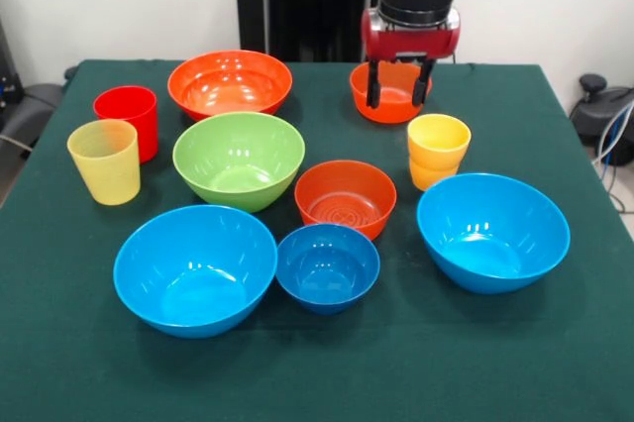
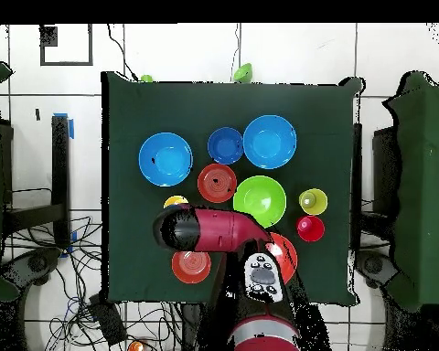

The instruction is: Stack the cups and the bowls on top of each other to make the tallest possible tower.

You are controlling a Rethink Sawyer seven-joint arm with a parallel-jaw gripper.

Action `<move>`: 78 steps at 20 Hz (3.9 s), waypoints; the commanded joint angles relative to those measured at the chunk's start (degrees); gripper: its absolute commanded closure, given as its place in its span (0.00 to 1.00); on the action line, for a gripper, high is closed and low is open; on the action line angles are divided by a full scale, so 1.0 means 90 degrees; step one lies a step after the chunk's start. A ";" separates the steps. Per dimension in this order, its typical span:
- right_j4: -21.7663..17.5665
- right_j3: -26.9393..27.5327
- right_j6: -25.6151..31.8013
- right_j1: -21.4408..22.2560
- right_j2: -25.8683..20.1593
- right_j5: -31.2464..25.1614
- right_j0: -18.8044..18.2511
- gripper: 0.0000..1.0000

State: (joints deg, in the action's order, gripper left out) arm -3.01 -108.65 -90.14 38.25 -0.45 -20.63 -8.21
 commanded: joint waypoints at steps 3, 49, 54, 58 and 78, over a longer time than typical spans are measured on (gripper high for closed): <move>-0.0269 0.0167 -0.0529 -0.0563 -0.0628 0.0271 0.0117 0.00; -0.0005 -0.0514 -0.0451 0.0601 -0.0622 -0.1039 0.0231 0.00; -0.0038 -0.0389 -0.0512 0.0701 -0.0559 -0.1270 0.0267 0.00; -0.0165 -0.0239 -0.0450 0.0852 -0.0472 -0.1377 0.0306 0.00; -0.0275 0.0753 -0.0431 0.0162 -0.0569 -0.0620 0.0231 0.00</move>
State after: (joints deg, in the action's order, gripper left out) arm -3.03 -106.83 -90.14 43.75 -1.72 -27.48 -6.47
